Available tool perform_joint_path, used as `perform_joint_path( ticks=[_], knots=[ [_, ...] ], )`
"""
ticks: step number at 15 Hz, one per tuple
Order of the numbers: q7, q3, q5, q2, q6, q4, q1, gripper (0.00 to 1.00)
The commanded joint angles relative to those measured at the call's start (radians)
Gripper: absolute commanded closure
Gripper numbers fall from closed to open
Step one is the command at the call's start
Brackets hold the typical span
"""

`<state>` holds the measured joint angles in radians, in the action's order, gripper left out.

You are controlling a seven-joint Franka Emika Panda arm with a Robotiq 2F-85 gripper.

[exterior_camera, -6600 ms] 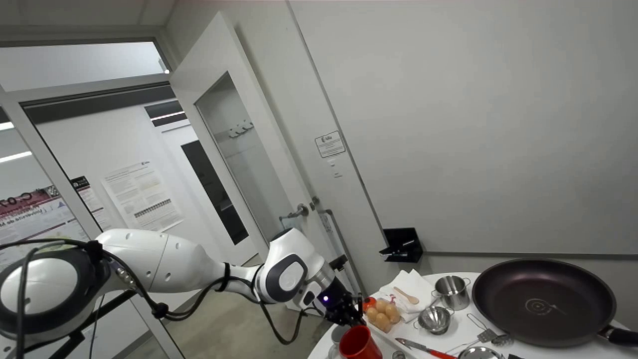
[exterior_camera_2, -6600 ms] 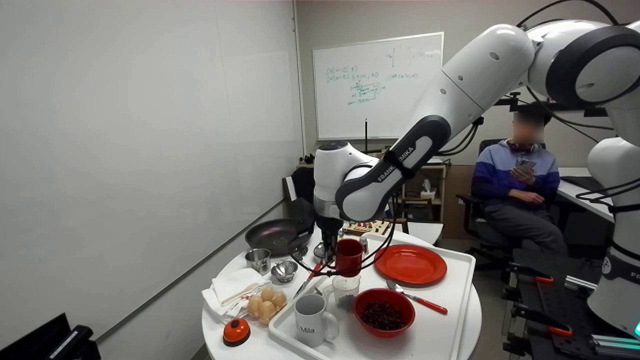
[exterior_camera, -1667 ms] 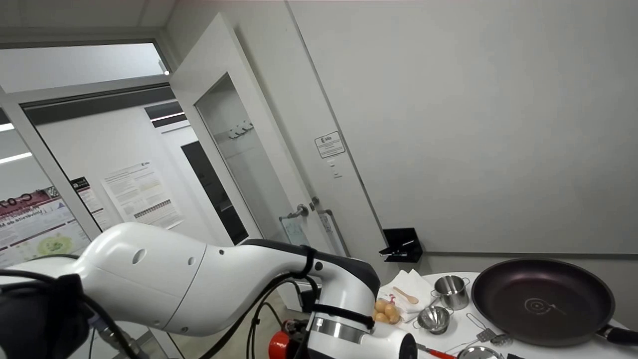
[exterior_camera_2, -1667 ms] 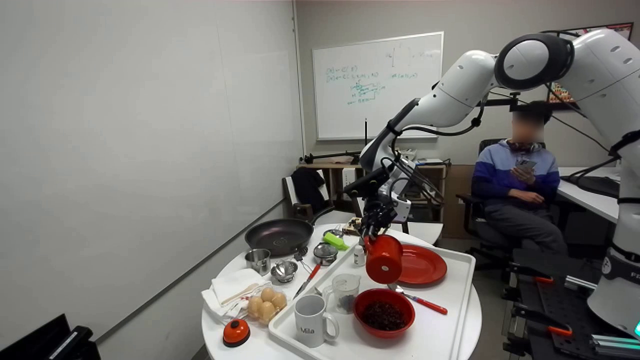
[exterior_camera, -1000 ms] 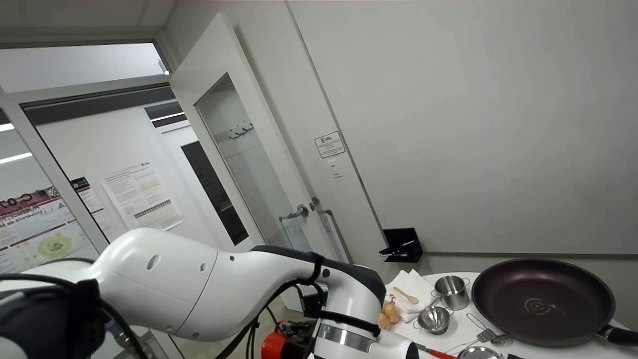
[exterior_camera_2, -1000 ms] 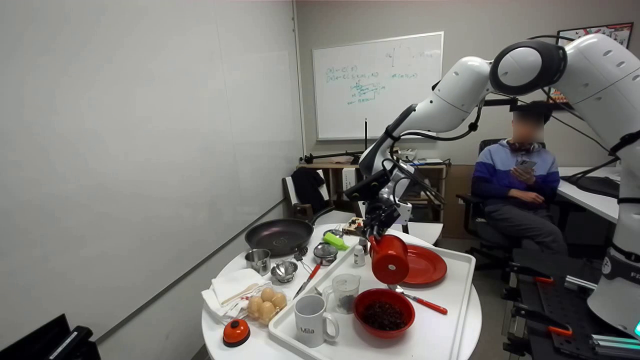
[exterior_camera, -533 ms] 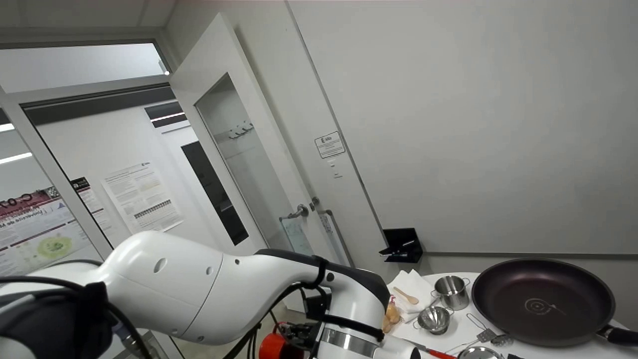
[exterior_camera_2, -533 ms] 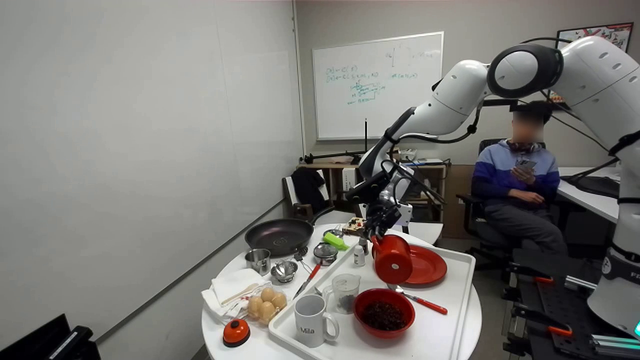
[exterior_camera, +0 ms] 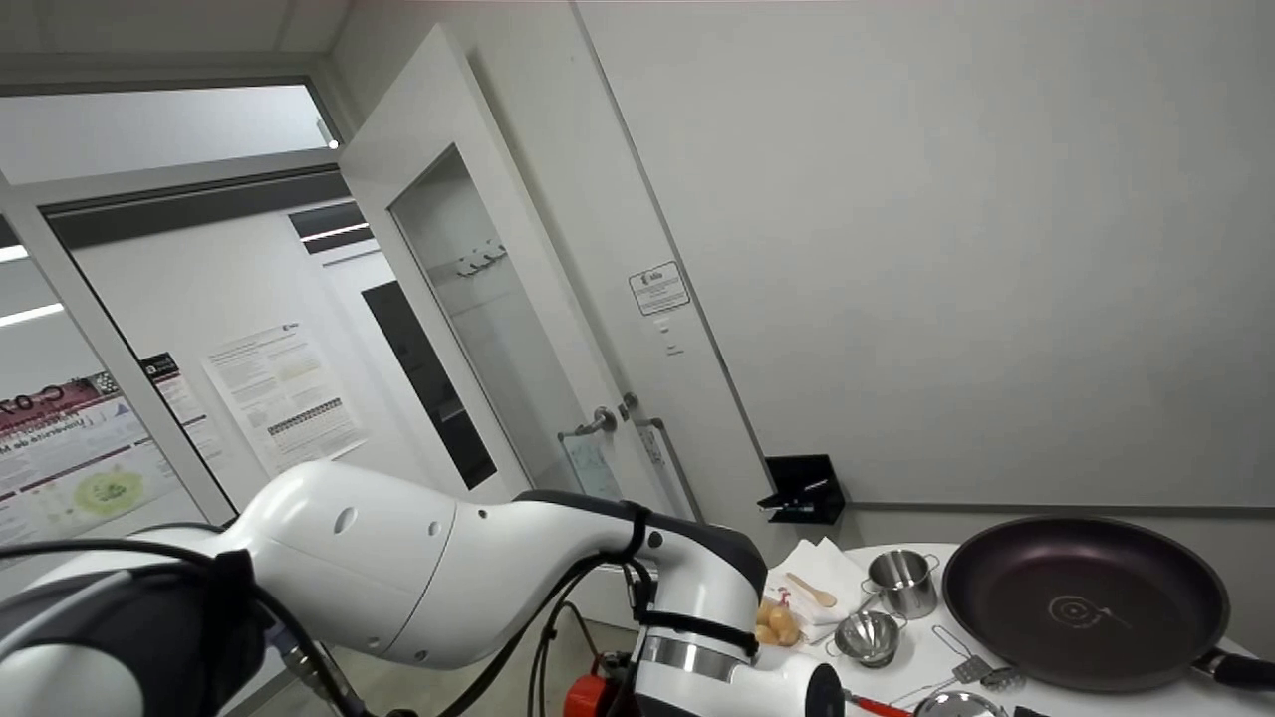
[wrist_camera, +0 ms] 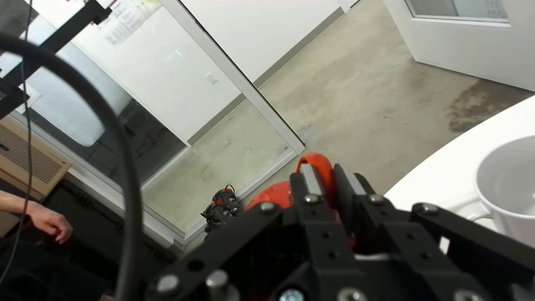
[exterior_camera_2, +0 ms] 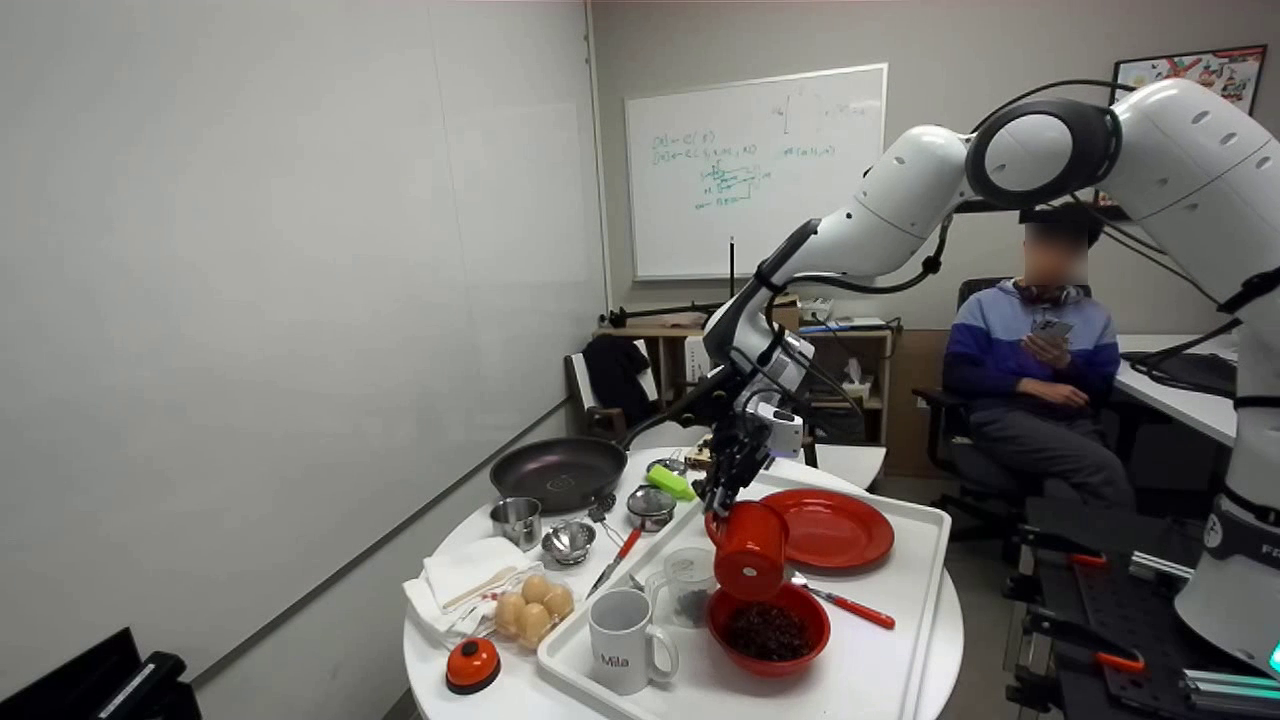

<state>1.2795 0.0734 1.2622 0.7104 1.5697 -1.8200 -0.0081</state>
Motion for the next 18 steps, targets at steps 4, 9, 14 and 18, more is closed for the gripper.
perform_joint_path(
  ticks=[4,9,14,18],
  knots=[
    [-0.049,-0.026,0.001,0.035,-0.125,0.036,-0.046,0.92],
    [-0.112,-0.023,0.024,0.079,-0.291,0.059,-0.09,0.92],
    [-0.073,-0.022,0.049,0.136,-0.411,0.1,-0.112,0.91],
    [-0.032,-0.023,0.069,0.18,-0.472,0.138,-0.104,0.91]
  ],
)
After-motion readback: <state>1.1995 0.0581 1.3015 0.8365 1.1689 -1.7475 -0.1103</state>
